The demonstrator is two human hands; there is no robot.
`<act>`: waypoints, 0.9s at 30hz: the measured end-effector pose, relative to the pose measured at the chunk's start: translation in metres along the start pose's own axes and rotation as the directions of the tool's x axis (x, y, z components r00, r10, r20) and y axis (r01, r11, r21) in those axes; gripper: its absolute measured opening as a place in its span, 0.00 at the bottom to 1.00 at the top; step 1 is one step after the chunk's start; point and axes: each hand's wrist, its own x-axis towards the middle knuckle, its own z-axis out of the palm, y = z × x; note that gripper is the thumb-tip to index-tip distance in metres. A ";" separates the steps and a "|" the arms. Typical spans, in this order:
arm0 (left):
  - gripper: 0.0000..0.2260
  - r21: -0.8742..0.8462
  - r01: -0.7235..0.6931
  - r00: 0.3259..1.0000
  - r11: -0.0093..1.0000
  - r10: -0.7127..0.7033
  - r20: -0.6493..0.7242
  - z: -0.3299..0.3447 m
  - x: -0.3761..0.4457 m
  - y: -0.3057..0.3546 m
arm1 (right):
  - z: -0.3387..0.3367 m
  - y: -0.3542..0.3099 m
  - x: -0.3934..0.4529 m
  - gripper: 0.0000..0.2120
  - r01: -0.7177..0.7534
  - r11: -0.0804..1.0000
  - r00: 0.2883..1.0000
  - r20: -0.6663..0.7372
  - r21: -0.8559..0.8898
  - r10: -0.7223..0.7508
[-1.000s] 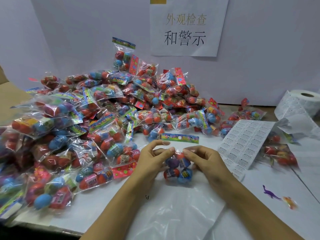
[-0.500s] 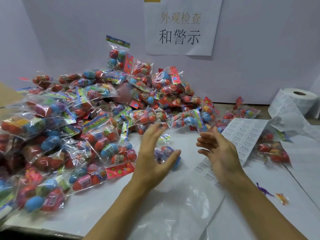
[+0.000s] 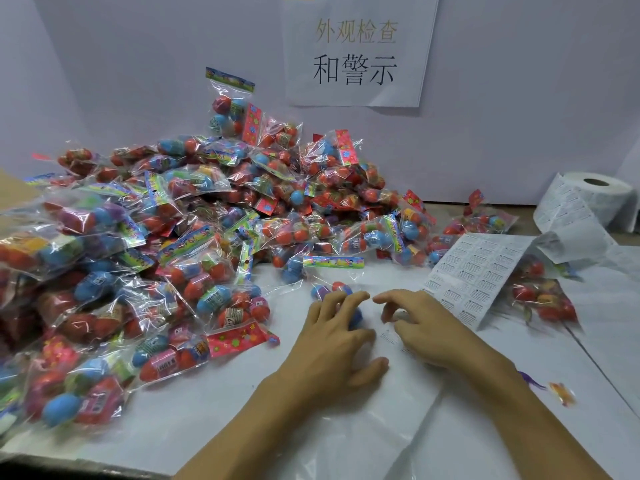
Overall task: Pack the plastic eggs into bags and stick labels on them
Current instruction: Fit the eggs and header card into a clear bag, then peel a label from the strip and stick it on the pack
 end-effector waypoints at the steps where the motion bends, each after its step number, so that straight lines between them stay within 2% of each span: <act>1: 0.22 -0.001 0.002 1.000 1.000 -0.002 0.005 0.000 0.000 -0.001 | -0.001 0.001 0.000 0.25 -0.002 0.997 1.000 0.014 -0.075 0.003; 4: 0.22 -0.013 -0.013 1.000 1.000 0.013 0.004 0.001 0.000 -0.005 | -0.001 0.000 -0.001 0.21 0.012 0.986 1.000 0.023 -0.165 -0.008; 7: 0.21 -0.086 -0.020 1.000 0.996 0.020 0.001 0.002 0.000 -0.004 | -0.003 -0.003 -0.005 0.20 0.035 0.998 0.999 -0.031 -0.052 -0.036; 10: 0.15 -0.316 -0.006 0.998 0.949 -0.012 -0.054 0.001 0.003 -0.002 | -0.008 -0.005 -0.009 0.21 0.060 0.998 0.996 -0.075 0.033 -0.057; 12: 0.10 -0.489 0.022 0.992 0.872 -0.082 -0.101 -0.003 0.004 0.000 | -0.011 -0.005 -0.012 0.22 0.085 0.989 0.991 -0.111 0.124 -0.071; 14: 0.07 -0.591 0.042 0.984 0.805 -0.137 -0.115 -0.006 0.006 0.001 | -0.014 -0.005 -0.013 0.23 0.126 0.970 0.982 -0.163 0.209 -0.092; 16: 0.07 -0.699 0.102 0.986 0.707 -0.164 -0.022 -0.008 0.008 0.002 | -0.013 -0.005 -0.013 0.23 0.160 0.953 0.972 -0.210 0.257 -0.107; 19: 0.08 -0.765 0.251 0.968 0.594 -0.145 0.205 -0.011 0.008 0.002 | -0.011 -0.008 -0.013 0.19 0.242 0.940 0.939 -0.301 0.239 -0.166; 22: 0.07 -0.839 0.335 0.940 0.429 -0.220 0.262 -0.009 0.006 0.000 | -0.014 -0.007 -0.014 0.14 0.386 0.911 0.822 -0.501 0.142 -0.270; 23: 0.06 -0.862 0.362 0.924 0.356 -0.258 0.281 -0.009 0.005 0.000 | -0.015 -0.005 -0.014 0.10 0.424 0.898 0.797 -0.520 0.119 -0.308; 25: 0.06 -0.889 0.390 0.901 0.239 -0.296 0.316 -0.008 0.006 0.000 | -0.016 -0.004 -0.015 0.05 0.449 0.886 0.821 -0.445 0.116 -0.358; 27: 0.07 -0.899 0.380 0.904 0.218 -0.295 0.310 -0.007 0.006 -0.002 | -0.012 -0.004 -0.014 0.05 0.397 0.913 0.884 -0.309 0.095 -0.352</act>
